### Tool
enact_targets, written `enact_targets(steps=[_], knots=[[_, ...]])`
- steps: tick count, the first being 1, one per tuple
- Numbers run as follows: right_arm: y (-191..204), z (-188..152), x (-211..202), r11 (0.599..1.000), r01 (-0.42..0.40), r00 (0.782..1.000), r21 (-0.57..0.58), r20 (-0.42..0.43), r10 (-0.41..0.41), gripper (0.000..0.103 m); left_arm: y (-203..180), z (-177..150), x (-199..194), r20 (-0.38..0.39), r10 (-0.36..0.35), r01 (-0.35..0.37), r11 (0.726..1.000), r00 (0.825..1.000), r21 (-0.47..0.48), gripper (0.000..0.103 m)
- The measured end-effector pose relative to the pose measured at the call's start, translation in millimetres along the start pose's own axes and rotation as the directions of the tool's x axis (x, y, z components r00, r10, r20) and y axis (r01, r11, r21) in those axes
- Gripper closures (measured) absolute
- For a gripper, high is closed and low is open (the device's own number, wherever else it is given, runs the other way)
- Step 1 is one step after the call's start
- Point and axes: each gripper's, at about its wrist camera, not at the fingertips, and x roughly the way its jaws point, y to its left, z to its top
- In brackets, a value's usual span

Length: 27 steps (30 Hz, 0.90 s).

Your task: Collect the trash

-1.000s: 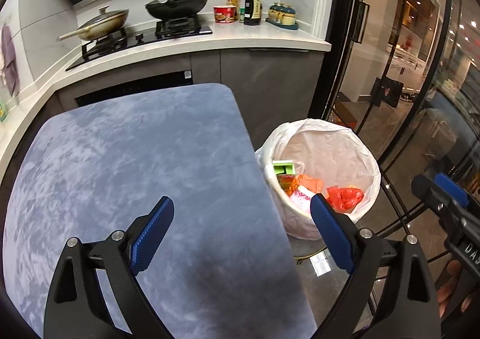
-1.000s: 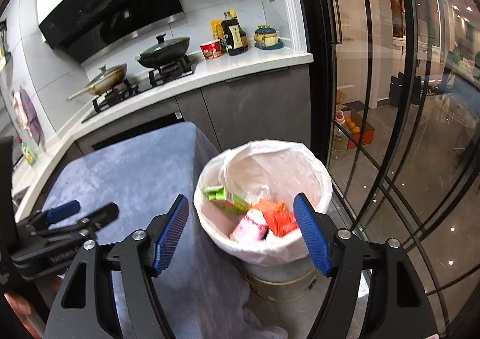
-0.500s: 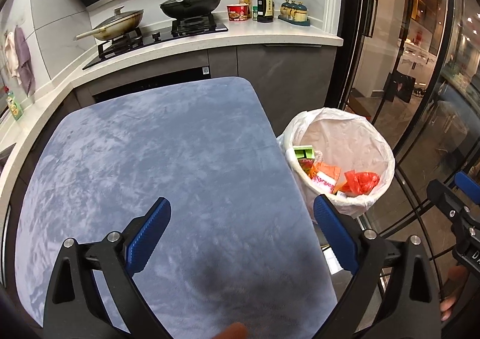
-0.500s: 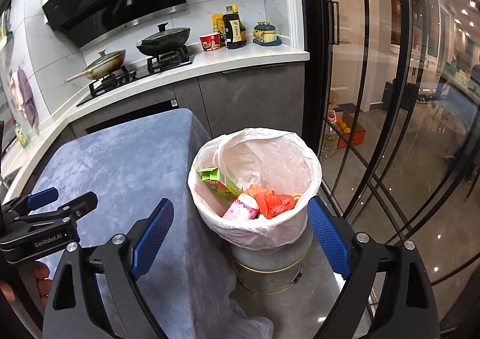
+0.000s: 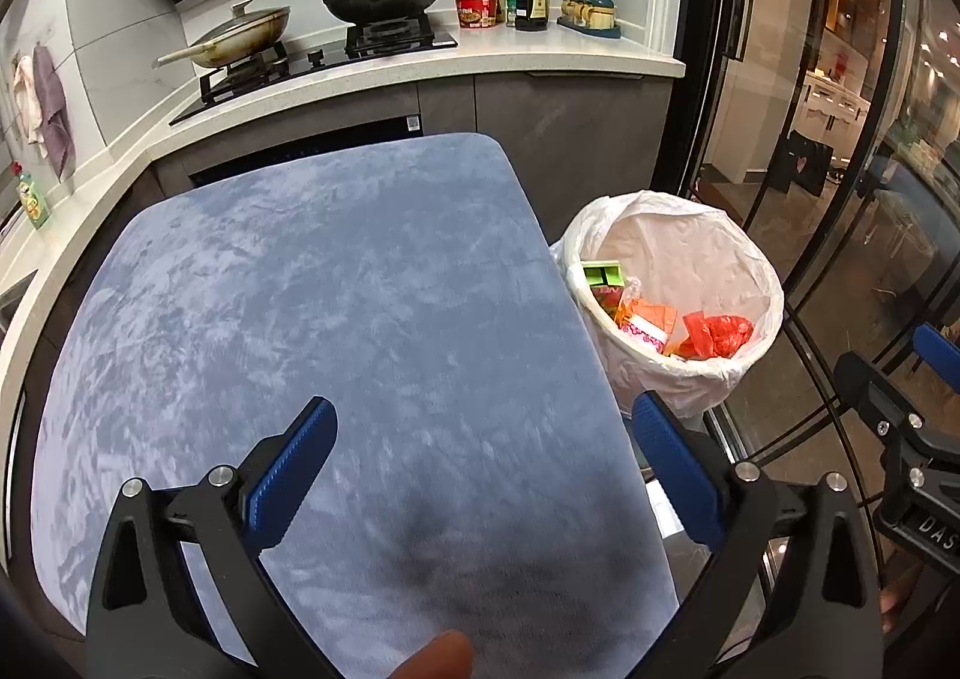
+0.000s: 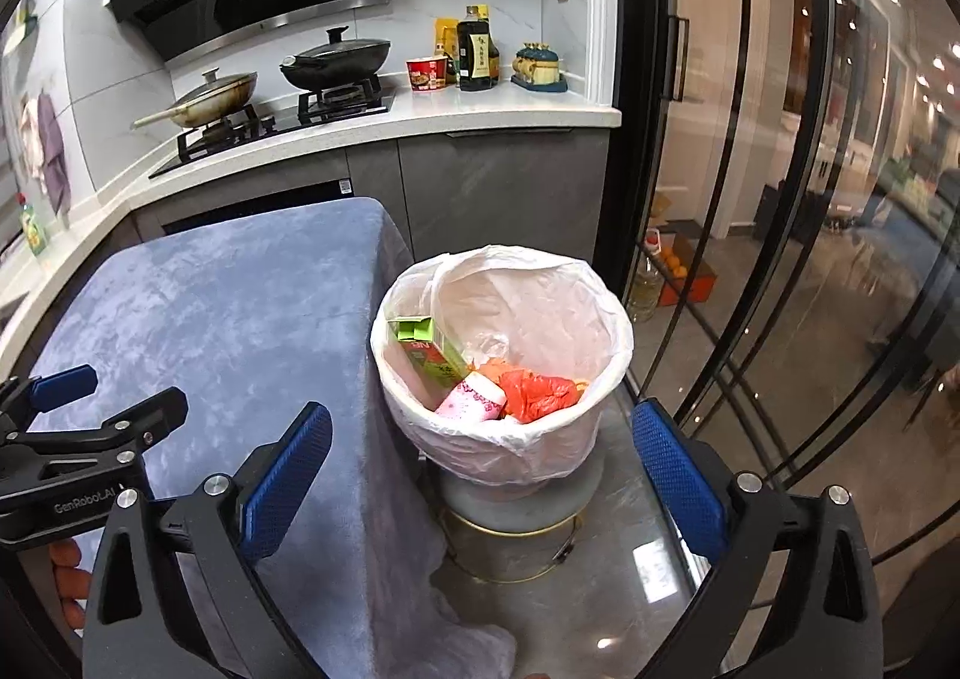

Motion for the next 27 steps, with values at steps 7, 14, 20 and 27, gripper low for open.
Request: enact_targets(steps=[7, 14, 20, 27], knots=[[2.2, -1.3, -1.4, 1.000, 0.009, 1.000, -0.011, -0.007, -0.009, 0.006, -4.9, -4.2, -1.3, -0.012, -0.006, 0.006, 1.000, 1.000, 0.007, 0.008], [2.1, -3.6, -1.4, 1.000, 0.011, 1.000, -0.017, -0.008, -0.011, 0.006, -8.7, -5.6, -1.0, -0.022, -0.008, 0.009, 1.000, 1.000, 0.005, 0.008], [0.8, -6.6, -1.6, 1.000, 0.009, 1.000, -0.025, -0.014, -0.009, 0.006, -11.8, -6.5, -1.7, -0.025, -0.002, 0.002, 1.000, 1.000, 0.000, 0.008], [-1.5, -9.0, -2.7, 1.000, 0.007, 1.000, -0.019, -0.019, -0.008, 0.006, -12.5, -8.1, -2.7, -0.028, -0.004, 0.004, 1.000, 1.000, -0.003, 0.008]])
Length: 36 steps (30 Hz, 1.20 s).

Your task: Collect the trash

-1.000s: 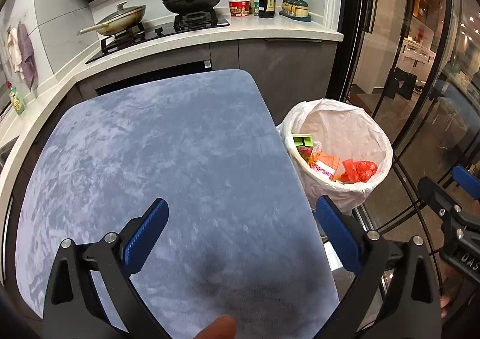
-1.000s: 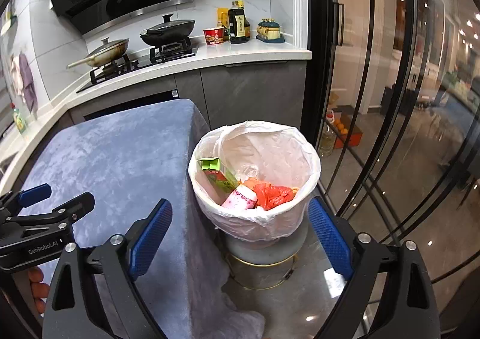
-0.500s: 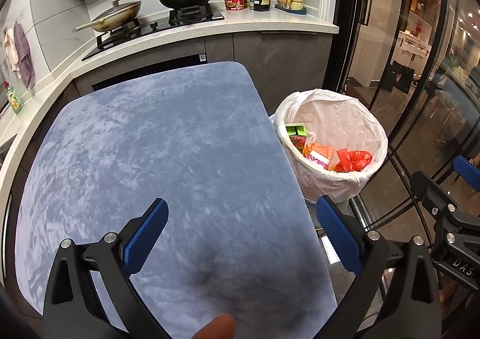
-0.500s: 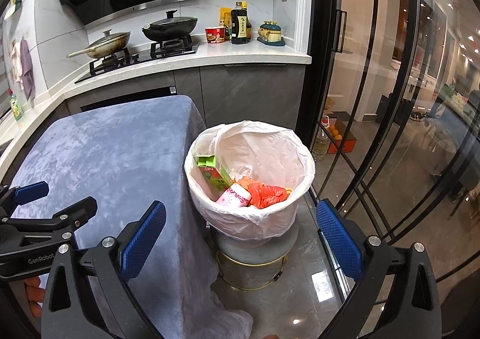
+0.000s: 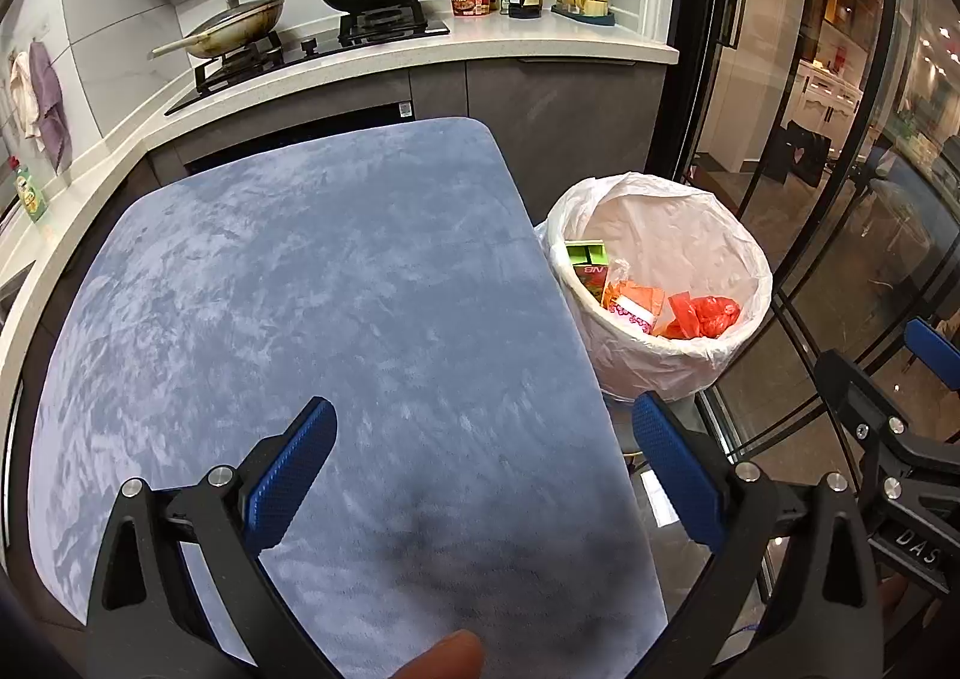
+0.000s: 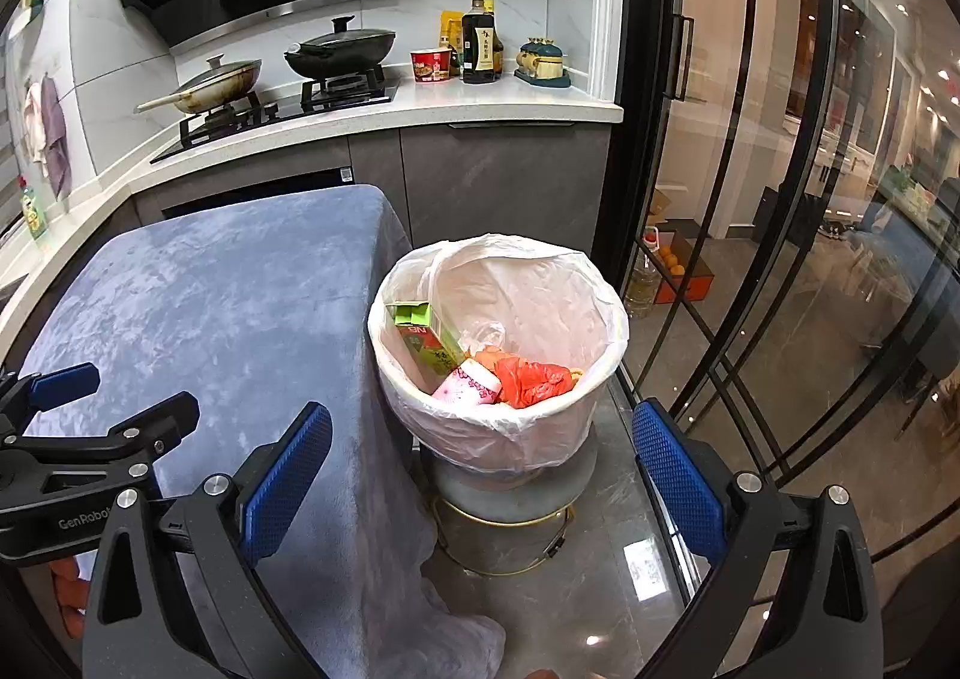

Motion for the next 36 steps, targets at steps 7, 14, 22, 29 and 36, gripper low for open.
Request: enact_targets(steps=[7, 14, 22, 29, 36], knots=[[-1.4, 0.4, 0.0, 1.000, -0.001, 1.000, -0.002, -0.002, 0.001, 0.006, -1.5, -3.1, -1.3, -0.006, 0.003, -0.004, 1.000, 1.000, -0.008, 0.008], [-1.1, -0.1, -0.2, 1.000, -0.001, 1.000, -0.002, -0.002, 0.001, 0.006, -1.8, -3.5, -1.4, -0.008, 0.005, -0.005, 1.000, 1.000, -0.009, 0.008], [-1.3, -0.8, -0.3, 1.000, -0.001, 1.000, 0.000, -0.002, 0.001, 0.006, -6.5, -5.2, -4.7, -0.005, 0.005, -0.005, 1.000, 1.000, -0.004, 0.008], [-1.0, -1.7, -1.9, 1.000, 0.000, 1.000, 0.001, -0.003, 0.000, 0.006, -8.1, -5.8, -6.1, -0.003, 0.005, -0.005, 1.000, 1.000, -0.001, 0.008], [0.0, -2.2, -3.3, 1.000, -0.001, 1.000, 0.001, -0.001, 0.001, 0.006, -9.2, -4.5, -6.4, -0.002, 0.010, -0.010, 1.000, 1.000, -0.001, 0.008]])
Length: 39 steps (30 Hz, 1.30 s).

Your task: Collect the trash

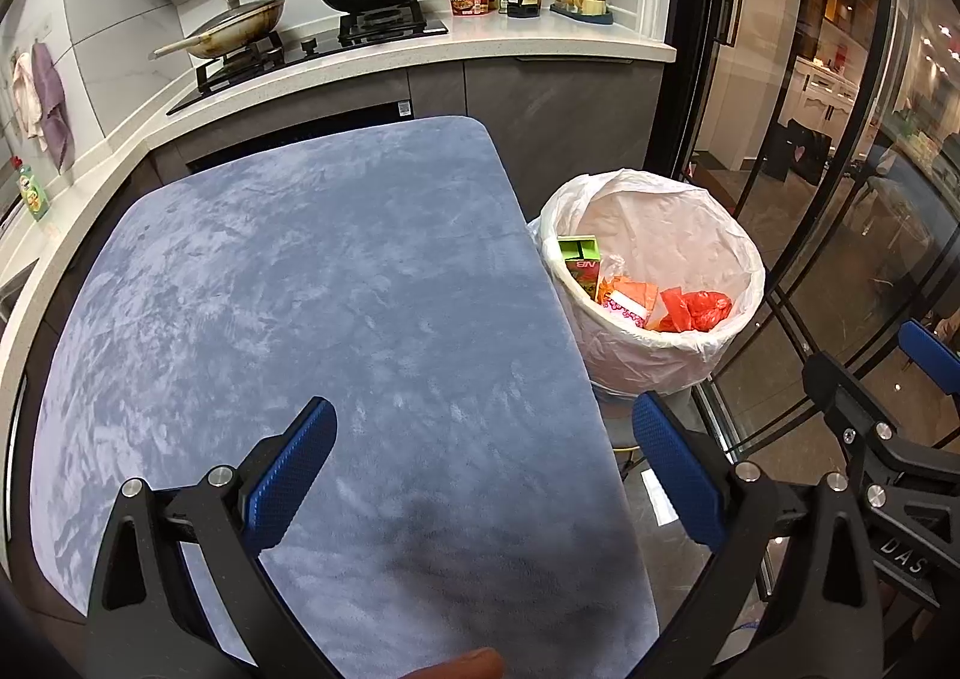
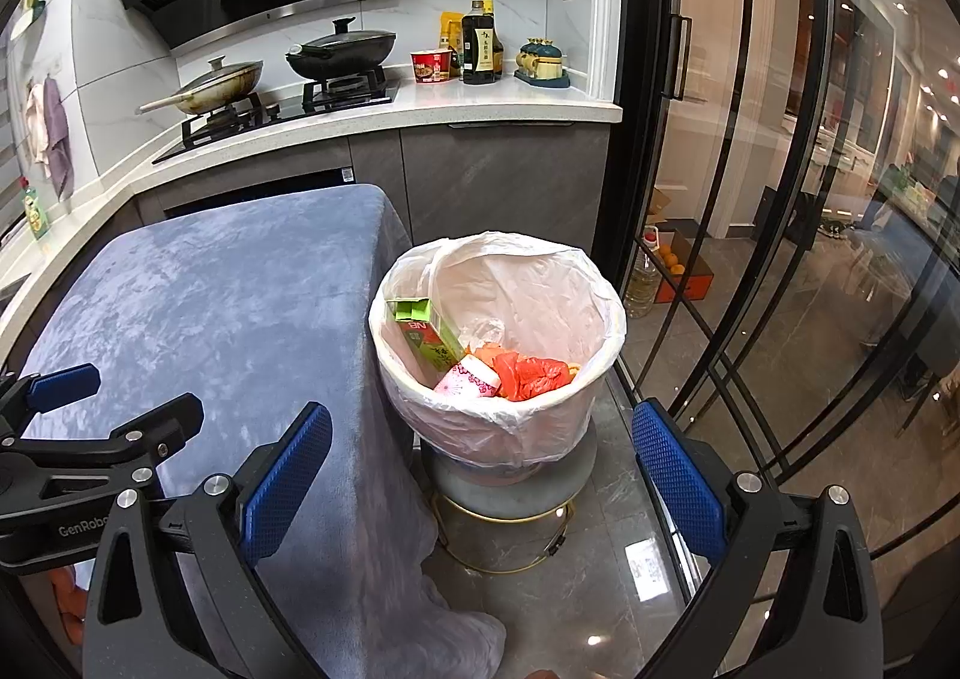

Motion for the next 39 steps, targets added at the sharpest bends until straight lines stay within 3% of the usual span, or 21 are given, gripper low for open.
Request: enact_targets(steps=[39], knots=[[-3.2, -2.2, 0.4, 1.000, -0.001, 1.000, 0.002, -0.001, 0.001, 0.006, -7.6, -3.6, -5.9, 0.005, 0.010, -0.010, 1.000, 1.000, 0.002, 0.008]])
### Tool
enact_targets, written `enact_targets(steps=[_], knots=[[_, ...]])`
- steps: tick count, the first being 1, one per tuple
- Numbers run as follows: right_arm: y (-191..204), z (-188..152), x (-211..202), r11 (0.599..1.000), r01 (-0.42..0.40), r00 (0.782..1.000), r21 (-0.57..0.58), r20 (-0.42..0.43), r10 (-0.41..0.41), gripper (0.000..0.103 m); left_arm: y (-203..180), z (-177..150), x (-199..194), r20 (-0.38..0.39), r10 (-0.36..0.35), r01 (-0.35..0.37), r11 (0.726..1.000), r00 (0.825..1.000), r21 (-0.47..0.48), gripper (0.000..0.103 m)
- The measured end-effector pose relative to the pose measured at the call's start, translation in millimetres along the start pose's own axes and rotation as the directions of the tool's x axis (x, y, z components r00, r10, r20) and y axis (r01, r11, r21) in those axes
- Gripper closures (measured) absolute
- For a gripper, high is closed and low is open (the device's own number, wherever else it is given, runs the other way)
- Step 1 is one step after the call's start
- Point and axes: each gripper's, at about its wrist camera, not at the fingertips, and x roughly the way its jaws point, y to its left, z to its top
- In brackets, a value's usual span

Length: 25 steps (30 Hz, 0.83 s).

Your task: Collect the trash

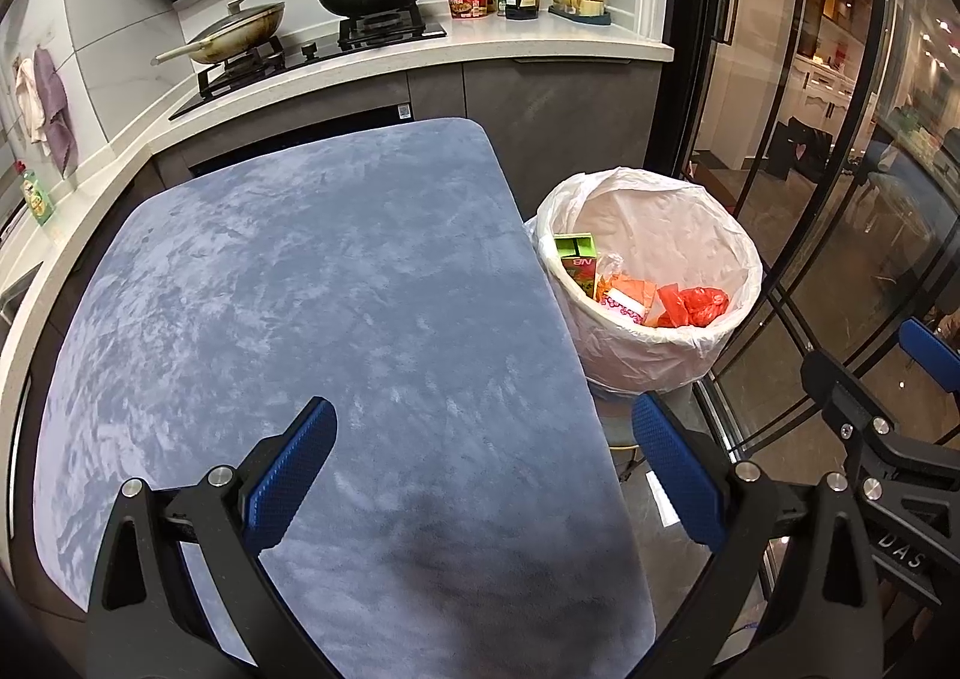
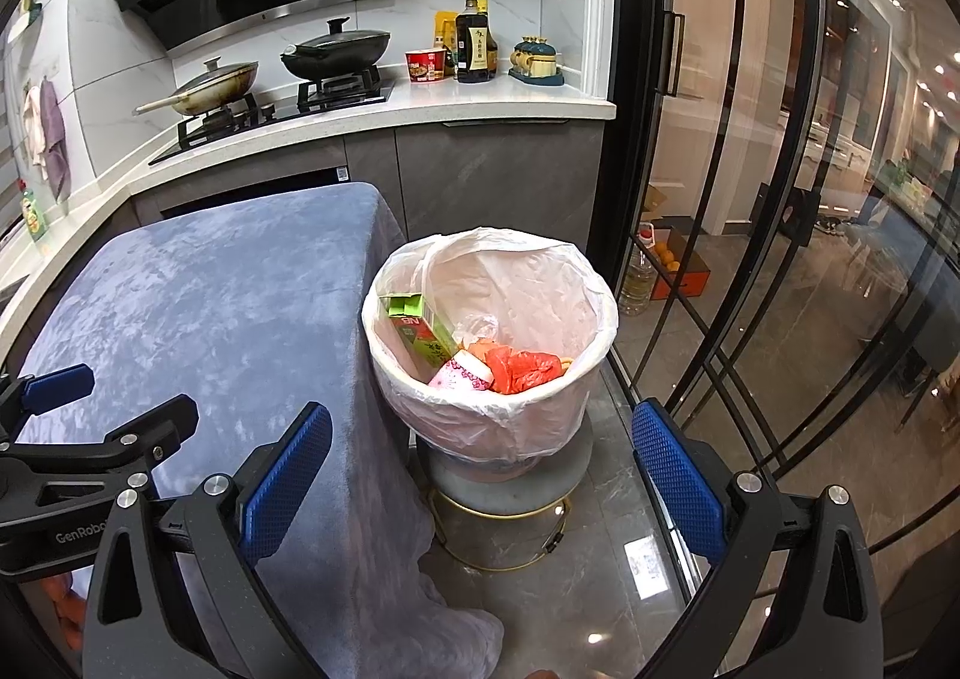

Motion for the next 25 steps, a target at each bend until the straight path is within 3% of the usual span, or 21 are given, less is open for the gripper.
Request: enact_targets(steps=[25], knots=[[-12.9, -6.4, 0.7, 1.000, 0.018, 1.000, -0.002, -0.007, -0.018, 0.006, -0.8, -1.3, 2.9, -0.008, -0.007, 0.007, 1.000, 1.000, 0.016, 0.008]])
